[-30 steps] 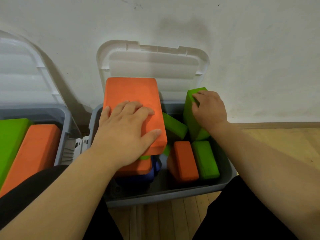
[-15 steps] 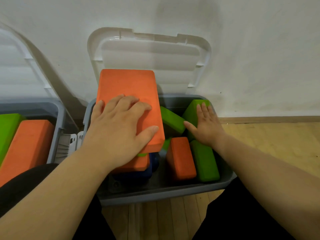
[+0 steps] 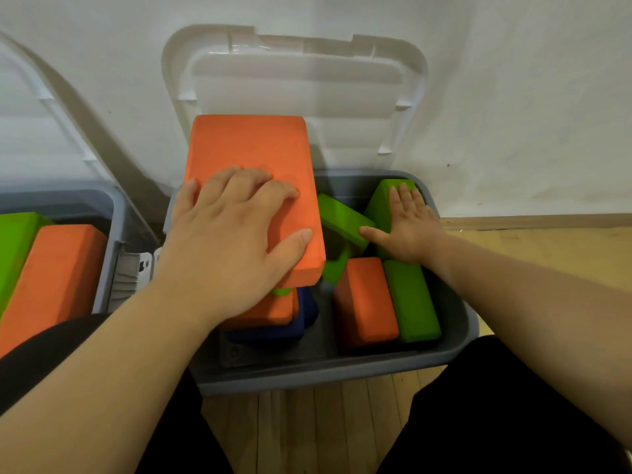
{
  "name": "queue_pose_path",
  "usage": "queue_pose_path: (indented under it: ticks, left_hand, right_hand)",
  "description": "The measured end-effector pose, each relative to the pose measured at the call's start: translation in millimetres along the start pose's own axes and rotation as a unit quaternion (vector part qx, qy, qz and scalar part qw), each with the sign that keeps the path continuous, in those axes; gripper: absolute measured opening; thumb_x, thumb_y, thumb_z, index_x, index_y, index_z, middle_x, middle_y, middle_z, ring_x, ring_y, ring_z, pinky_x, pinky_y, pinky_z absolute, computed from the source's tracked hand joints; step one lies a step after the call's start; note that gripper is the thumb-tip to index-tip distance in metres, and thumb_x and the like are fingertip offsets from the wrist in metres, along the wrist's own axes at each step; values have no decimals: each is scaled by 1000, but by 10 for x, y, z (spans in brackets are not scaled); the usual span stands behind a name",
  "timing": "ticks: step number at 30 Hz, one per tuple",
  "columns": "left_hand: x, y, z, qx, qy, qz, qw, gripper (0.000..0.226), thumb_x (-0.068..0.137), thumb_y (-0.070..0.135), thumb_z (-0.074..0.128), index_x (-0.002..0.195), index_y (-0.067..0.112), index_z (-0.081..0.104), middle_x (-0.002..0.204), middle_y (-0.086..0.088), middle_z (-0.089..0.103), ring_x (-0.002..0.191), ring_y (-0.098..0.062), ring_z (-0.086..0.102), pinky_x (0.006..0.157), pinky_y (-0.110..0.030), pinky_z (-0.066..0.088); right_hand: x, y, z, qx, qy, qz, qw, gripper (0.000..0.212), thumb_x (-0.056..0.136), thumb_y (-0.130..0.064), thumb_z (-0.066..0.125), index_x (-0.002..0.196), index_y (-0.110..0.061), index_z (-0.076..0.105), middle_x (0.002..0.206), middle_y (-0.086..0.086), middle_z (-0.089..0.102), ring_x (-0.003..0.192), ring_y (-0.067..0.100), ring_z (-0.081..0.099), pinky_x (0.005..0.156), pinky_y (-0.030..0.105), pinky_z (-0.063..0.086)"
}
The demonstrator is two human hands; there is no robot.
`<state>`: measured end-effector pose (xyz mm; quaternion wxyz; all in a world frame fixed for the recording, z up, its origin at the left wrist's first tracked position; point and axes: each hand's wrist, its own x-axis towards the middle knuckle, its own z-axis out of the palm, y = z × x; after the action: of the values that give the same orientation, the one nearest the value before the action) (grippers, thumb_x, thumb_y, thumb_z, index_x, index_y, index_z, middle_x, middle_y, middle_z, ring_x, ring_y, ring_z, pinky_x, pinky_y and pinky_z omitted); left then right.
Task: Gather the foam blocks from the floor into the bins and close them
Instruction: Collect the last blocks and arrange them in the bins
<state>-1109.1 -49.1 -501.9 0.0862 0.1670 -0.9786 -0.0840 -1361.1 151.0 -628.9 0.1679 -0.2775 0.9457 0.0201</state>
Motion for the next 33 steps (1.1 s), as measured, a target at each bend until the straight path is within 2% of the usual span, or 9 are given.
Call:
queue_pose_path:
  ticks: [2,5,7,9,12,16,21,28,33]
  left_hand:
    - [9,-6,-1,-3,3,-1,1000,62,87,74,38,136,40,53,147,4,50,141,-29,41,115,-59,29]
    - [7,-10,-1,-6,2,-5,1000,63,87,75,36,137,41,53,148,5,48,141,-29,40,116,-58,27]
    - [-8,-13,0,-3,-1,-2,1000,64,87,75,34,138,41,52,149,5,48,142,-28,39,116,-57,27]
    - [-26,-39,-10,-5,1,-1,1000,63,87,75,34,138,41,52,149,6,47,142,-28,39,116,-57,27]
    - [-50,-106,-19,-14,8,-2,1000,62,88,75,34,138,42,51,149,7,47,142,-27,39,116,-58,27]
    - [-48,-163,-25,-30,5,-4,1000,61,88,76,34,137,44,50,149,9,46,143,-25,39,116,-58,27]
    - [-26,-177,-17,-32,6,-2,999,62,88,76,33,138,44,49,149,9,46,142,-24,38,118,-57,25]
    - [-61,-126,-39,-49,2,-6,999,64,85,78,32,137,45,50,149,9,46,144,-25,38,119,-59,23]
    - [-78,-120,-42,-50,-8,-8,999,65,84,79,31,139,46,47,152,10,43,147,-23,33,120,-58,19]
  right_hand:
    - [-56,-76,-31,-26,26,-10,999,114,87,-82,44,164,-12,-4,171,12,-10,158,31,-9,128,46,2]
    - [-146,-370,2,-19,145,-133,980,96,88,-60,64,162,-12,24,169,16,18,156,33,16,126,42,13]
    - [-97,-565,78,3,67,-170,983,95,88,-53,70,162,-18,22,168,14,20,154,32,22,123,40,20]
    - [43,-703,181,-12,-21,-132,991,98,89,-57,68,164,-28,12,170,15,12,155,34,16,123,44,21]
    - [242,-784,231,-47,-42,-65,996,93,90,-61,60,161,-45,3,169,14,10,153,43,15,122,51,19]
    - [253,-806,135,22,-59,-62,996,87,92,-41,67,162,-41,16,152,21,34,131,43,51,111,43,42]
    - [118,-851,-353,68,29,-77,994,85,89,-44,72,160,-39,26,140,21,52,126,41,55,107,44,46]
    - [-183,-781,-863,178,140,28,974,81,86,-66,60,158,-45,28,140,19,48,122,38,57,105,44,48]
    - [-348,-709,-647,132,159,72,976,77,93,-64,53,160,-38,26,140,18,38,125,45,50,109,47,41]
